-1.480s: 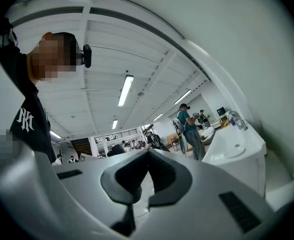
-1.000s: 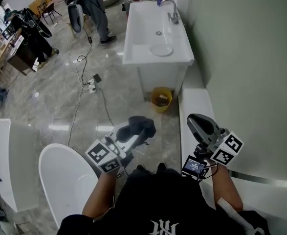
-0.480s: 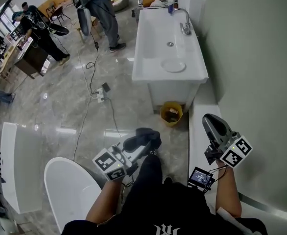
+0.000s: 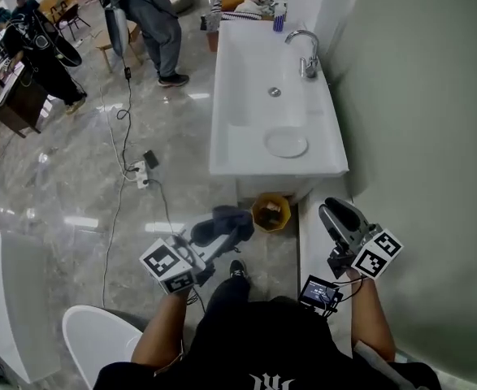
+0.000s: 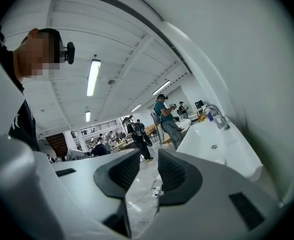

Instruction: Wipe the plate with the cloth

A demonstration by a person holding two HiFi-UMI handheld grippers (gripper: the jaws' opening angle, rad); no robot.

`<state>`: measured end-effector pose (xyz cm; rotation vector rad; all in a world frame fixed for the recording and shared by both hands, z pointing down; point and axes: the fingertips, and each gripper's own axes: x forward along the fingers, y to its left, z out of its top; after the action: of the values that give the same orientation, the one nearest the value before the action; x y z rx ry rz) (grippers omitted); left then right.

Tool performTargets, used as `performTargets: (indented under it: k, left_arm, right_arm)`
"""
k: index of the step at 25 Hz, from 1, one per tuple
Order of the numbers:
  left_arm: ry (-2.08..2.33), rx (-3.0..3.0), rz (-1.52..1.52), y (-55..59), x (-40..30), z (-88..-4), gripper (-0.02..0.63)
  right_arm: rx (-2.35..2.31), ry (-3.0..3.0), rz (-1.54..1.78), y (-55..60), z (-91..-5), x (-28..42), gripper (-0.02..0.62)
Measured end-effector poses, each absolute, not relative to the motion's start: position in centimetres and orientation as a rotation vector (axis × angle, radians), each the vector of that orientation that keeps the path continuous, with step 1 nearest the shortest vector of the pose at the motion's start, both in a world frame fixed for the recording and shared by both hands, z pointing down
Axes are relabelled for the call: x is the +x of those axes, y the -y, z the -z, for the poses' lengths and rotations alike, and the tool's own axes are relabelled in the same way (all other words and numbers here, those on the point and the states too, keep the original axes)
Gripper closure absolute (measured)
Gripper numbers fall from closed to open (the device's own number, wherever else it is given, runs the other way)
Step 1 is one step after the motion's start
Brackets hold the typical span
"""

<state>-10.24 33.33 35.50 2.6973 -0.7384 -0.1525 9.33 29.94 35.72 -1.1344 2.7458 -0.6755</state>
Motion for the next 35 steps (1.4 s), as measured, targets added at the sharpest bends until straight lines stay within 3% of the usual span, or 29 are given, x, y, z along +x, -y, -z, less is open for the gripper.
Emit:
performTargets:
  k: [13,21,35]
  left_arm:
    - [0.71,2.613,0.091,-16.4,-8.4,-39.9,0.541]
    - [0.802,2.513,0.13,-6.7,-3.8,-40.3,0.541]
    - [0.602,2.453,-0.015,3.1,-2.4,-47.4,0.541]
  right_arm:
    - [-1.259,-2.787,1.008,-13.1,-43.8,12.0,0.463]
    - [-1.262,-2.708,1.504,-1.7,-54.3,15.3,0.457]
    - [-1.463,-2.536,1.976,5.9,-65.7,17.2,0.454]
